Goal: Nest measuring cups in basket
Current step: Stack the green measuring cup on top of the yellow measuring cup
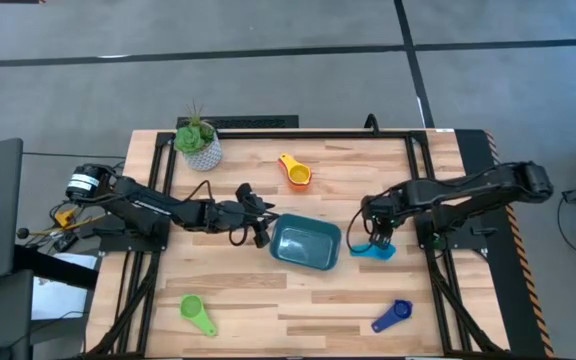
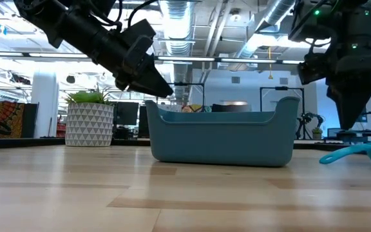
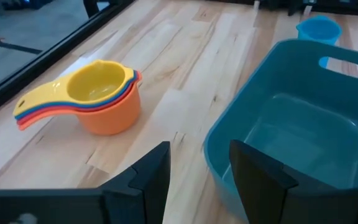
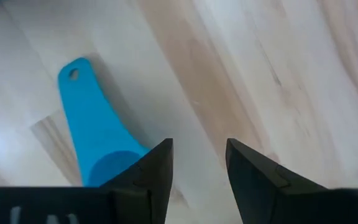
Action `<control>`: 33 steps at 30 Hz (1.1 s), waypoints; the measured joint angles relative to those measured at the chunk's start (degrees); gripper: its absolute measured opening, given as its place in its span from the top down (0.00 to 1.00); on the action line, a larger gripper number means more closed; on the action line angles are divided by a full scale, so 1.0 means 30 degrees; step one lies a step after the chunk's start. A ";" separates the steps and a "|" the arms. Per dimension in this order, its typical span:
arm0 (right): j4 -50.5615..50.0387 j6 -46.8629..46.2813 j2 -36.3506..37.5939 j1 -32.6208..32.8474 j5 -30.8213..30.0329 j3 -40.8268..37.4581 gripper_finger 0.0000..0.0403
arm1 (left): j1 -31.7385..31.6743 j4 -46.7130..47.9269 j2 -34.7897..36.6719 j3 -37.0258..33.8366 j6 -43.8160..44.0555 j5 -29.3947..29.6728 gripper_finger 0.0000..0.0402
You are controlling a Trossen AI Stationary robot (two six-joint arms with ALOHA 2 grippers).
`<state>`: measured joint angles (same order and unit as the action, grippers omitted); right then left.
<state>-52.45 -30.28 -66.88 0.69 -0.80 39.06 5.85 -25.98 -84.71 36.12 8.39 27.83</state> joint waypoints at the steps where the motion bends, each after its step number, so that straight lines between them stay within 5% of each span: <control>1: 0.0094 0.0172 -0.0072 0.0021 0.0194 -0.0003 0.57 | 0.0003 -0.0164 0.0000 -0.0007 -0.0062 0.0000 0.61; 13: -0.3350 -0.6385 0.1820 0.3096 -0.0188 0.0064 0.68 | 0.0044 -0.0634 0.0248 -0.0007 -0.0304 -0.0124 0.61; 25: -0.3243 -0.9415 0.1889 0.5587 -0.1325 0.0028 0.47 | 0.0036 -0.0598 0.0248 -0.0007 -0.0585 -0.0335 0.61; 33: -0.2462 -0.9972 0.1710 0.6276 -0.2106 0.0026 0.47 | 0.0050 -0.0456 0.0248 -0.0007 -0.0585 -0.0364 0.61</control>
<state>-59.84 -60.20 -61.75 19.51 -7.12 39.13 6.00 -27.34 -83.96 36.10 6.63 26.74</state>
